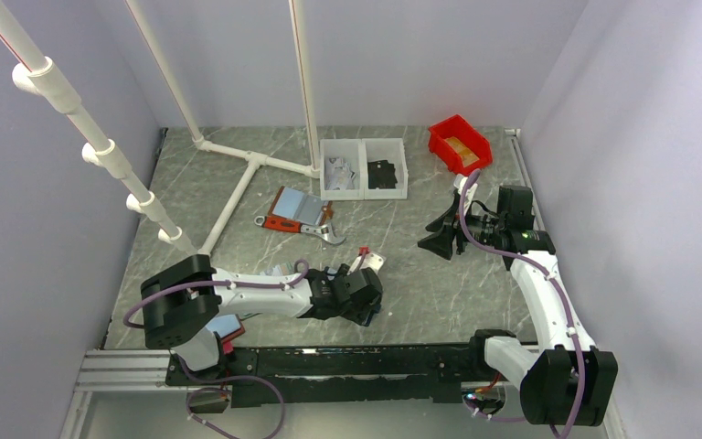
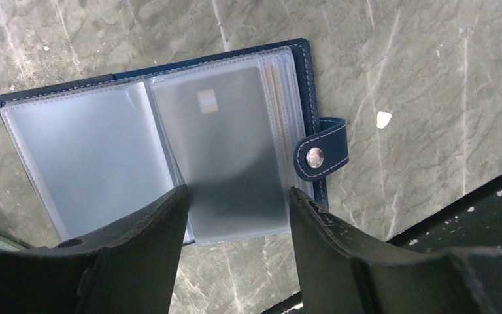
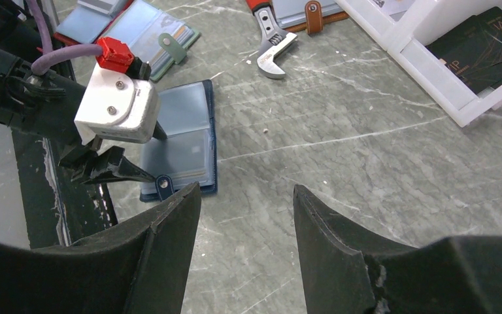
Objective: Take the credit cards out of the card holder
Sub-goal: Remove the credit card from the card holder.
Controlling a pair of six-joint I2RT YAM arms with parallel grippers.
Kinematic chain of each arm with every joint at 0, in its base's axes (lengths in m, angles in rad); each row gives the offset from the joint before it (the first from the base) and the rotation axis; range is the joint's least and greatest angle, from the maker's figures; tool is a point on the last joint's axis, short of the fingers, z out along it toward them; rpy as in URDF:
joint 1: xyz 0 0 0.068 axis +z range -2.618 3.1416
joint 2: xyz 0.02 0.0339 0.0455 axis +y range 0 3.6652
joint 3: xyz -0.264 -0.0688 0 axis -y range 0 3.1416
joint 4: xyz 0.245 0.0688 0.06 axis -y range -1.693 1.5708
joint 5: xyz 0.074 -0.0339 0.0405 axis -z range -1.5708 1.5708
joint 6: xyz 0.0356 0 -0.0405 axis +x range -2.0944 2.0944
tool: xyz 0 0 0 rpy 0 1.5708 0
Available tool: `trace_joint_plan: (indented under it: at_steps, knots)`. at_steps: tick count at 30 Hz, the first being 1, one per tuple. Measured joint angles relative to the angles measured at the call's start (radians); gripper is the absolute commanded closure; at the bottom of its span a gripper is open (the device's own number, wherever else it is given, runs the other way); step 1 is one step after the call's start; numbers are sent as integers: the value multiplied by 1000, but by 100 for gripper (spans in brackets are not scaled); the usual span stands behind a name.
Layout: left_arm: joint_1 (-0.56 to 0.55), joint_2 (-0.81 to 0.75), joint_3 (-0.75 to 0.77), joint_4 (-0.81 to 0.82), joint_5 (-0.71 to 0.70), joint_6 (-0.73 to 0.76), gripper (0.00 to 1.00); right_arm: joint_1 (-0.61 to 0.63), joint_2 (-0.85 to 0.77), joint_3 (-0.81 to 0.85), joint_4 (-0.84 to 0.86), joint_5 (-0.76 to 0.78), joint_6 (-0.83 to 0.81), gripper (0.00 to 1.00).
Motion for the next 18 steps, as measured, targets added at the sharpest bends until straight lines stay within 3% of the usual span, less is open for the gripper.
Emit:
trace_joint_plan:
  at_steps: [4, 18]
  knots:
    - [1, 0, 1, 7, 7, -1, 51, 0, 0, 0, 0, 0, 0, 43]
    - [43, -86, -79, 53, 41, -20, 52, 0, 1, 0, 0, -3, 0, 43]
